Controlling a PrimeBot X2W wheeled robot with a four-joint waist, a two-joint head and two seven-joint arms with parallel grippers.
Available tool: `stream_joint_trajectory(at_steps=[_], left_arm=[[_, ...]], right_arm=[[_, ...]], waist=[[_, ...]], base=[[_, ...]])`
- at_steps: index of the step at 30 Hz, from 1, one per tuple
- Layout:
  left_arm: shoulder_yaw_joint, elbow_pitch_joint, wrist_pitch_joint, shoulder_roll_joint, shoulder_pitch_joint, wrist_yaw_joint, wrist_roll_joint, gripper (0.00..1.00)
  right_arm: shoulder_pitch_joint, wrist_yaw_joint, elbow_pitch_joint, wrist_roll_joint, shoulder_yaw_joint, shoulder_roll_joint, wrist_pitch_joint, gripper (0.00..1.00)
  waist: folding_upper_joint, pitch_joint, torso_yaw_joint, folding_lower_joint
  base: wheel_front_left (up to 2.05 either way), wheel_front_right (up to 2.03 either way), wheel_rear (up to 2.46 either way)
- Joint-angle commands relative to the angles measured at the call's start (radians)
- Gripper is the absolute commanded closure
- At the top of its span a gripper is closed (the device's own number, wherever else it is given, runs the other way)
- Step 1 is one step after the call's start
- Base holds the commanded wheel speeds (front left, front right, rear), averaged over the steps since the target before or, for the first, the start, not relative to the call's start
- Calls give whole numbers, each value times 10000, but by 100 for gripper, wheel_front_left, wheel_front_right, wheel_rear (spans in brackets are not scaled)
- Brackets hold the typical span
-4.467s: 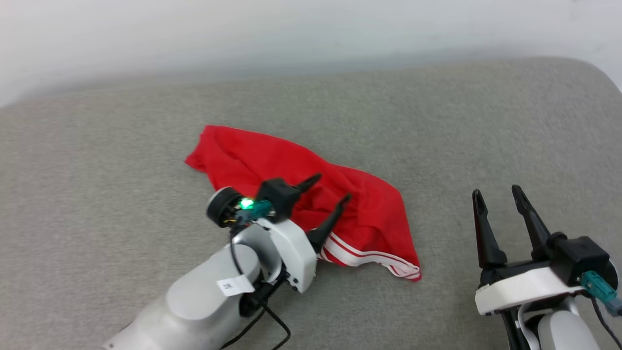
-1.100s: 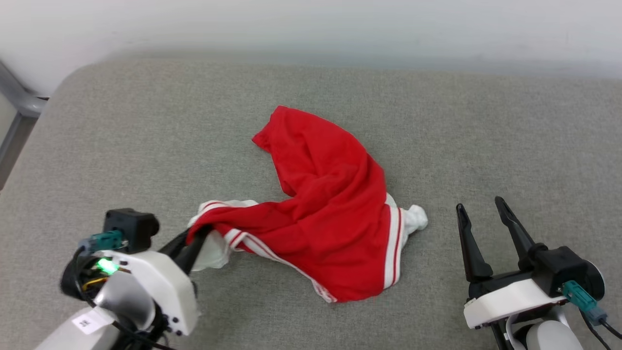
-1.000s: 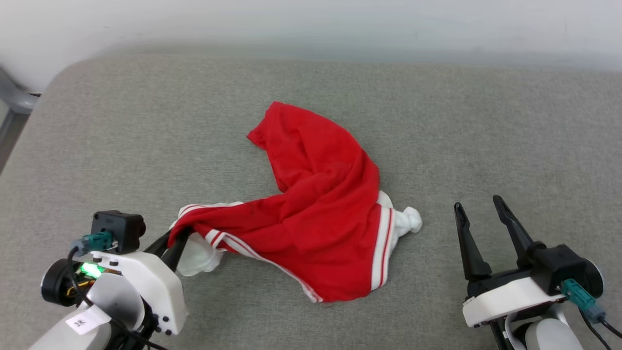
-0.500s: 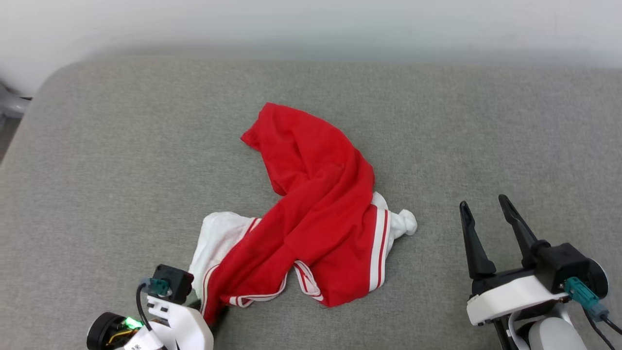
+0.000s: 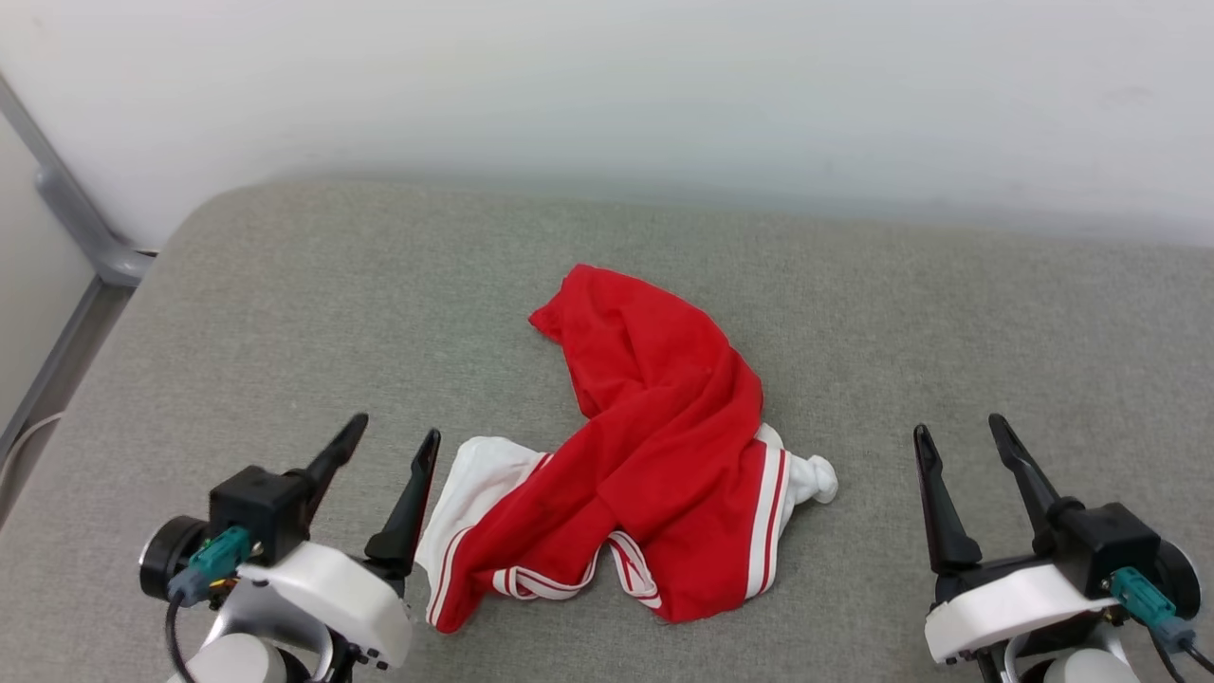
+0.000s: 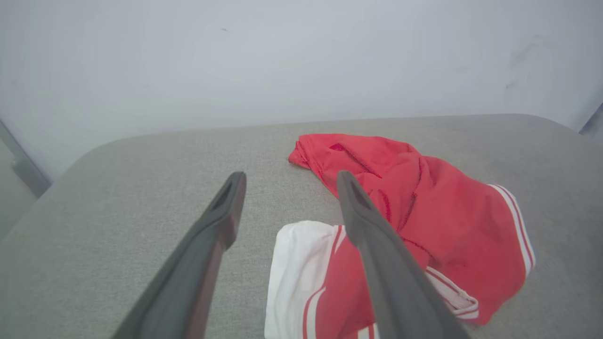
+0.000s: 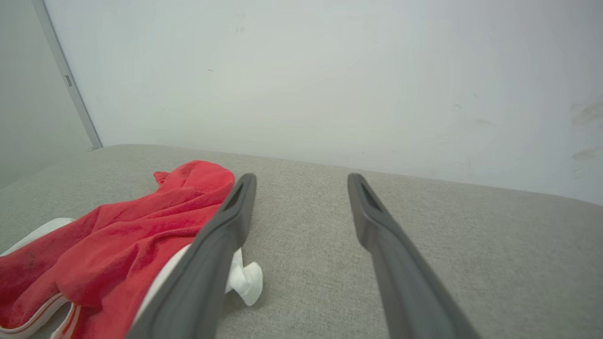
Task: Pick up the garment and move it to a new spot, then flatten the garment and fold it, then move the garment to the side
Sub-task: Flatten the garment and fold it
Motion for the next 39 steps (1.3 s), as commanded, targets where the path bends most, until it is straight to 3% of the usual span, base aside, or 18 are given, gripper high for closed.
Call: stream_joint_trajectory(at_steps=[1, 4, 9, 14, 21, 27, 31, 39], left_arm=[[86, -47, -426, -12, 135, 71, 237, 0], [395, -190, -1187, -186, 344, 334, 806, 0], [1383, -873, -1368, -928, 894, 507, 2021, 0], [2118, -1075, -1364, -1674, 1456, -158, 2911, 0], [2779, -740, -1356, -2503, 1473, -1132, 3584, 0], [3196, -449, -1357, -3170, 1242, -1826, 4029, 0], [3499, -291, -1357, -3544, 1128, -2174, 4285, 0], [4082, -60, -1358, -4116, 1014, -2779, 4695, 0]], right_arm=[[178, -7, 34, -52, -15, 13, -20, 0], [267, -7, 53, -33, 13, 13, -20, 0], [332, -7, 44, 8, 61, 13, 256, 0], [23, -10, -128, 500, 441, -218, 2013, 0], [-986, -10, -76, 1062, 1038, -1051, 5941, 0], [-1882, -10, 229, 1202, 1228, -1339, 8953, 0], [-2220, -7, 489, 1445, 1322, -1277, 9800, 0], [-2488, -7, 1357, 1415, 1755, -1583, 9808, 0]], waist=[[-1, -197, 128, 1], [-1, -361, 162, 1], [-1, -374, 297, 1], [-1, -210, 536, 1], [-1, 263, 960, 1], [-1, 758, 1423, 1], [-1, 1050, 1765, 1], [-1, 1490, 2238, 1]], base=[[0, 0, 0], [0, 0, 0], [0, 0, 0], [0, 0, 0], [0, 0, 0], [0, 0, 0], [0, 0, 0], [0, 0, 0]])
